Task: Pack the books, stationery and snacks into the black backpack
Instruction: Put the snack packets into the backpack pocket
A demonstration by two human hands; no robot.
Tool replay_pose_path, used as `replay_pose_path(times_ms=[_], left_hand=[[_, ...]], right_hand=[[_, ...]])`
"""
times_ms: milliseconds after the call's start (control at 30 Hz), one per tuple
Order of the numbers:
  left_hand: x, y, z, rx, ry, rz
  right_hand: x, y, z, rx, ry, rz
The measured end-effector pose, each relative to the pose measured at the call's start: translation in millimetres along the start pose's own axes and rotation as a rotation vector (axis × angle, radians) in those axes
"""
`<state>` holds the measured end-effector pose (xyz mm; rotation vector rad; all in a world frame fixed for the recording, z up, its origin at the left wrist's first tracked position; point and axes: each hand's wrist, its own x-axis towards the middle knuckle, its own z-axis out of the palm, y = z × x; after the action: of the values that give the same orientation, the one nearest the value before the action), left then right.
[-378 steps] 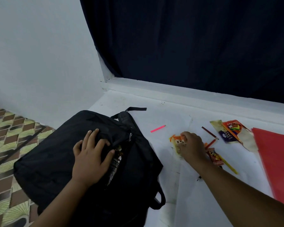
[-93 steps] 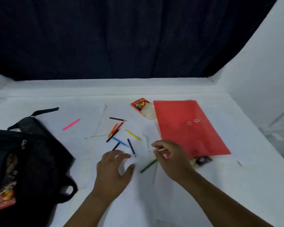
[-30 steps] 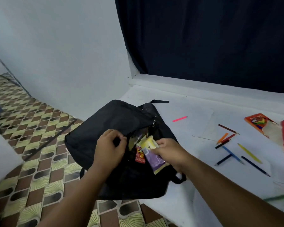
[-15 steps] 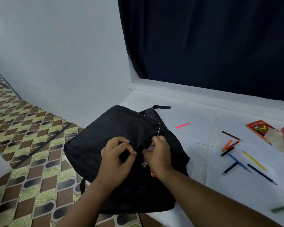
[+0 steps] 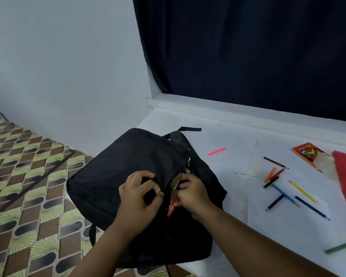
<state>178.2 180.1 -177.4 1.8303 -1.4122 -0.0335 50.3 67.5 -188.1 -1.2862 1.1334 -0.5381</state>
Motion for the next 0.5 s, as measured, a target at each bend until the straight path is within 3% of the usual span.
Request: replay_pose_path(times_ms=[100, 233, 300, 367, 500], left_hand=[[2.4, -0.1, 0.2, 0.037, -0.028, 0.003], [4.7, -2.4, 0.3, 0.037, -0.04, 0.001], [5.1, -3.7, -0.6, -0.005, -0.031, -0.01], [4.8, -4.0, -1.6, -0.042, -0.021, -0.023], [7.4, -1.7, -3.6, -0.102, 0.009, -0.041]], right_hand=[[5.7, -2.2, 4.5, 0.063, -0.022, -0.003], [3.7, 11.1, -12.6, -0.404, -0.127, -0.259], [0.8, 19.2, -20.1, -0.493, -0.199, -0.301], [-0.9, 22.4, -22.2, -0.44, -0.175, -0.316], [2.5, 14.1, -15.5, -0.07, 0.121, -0.243]])
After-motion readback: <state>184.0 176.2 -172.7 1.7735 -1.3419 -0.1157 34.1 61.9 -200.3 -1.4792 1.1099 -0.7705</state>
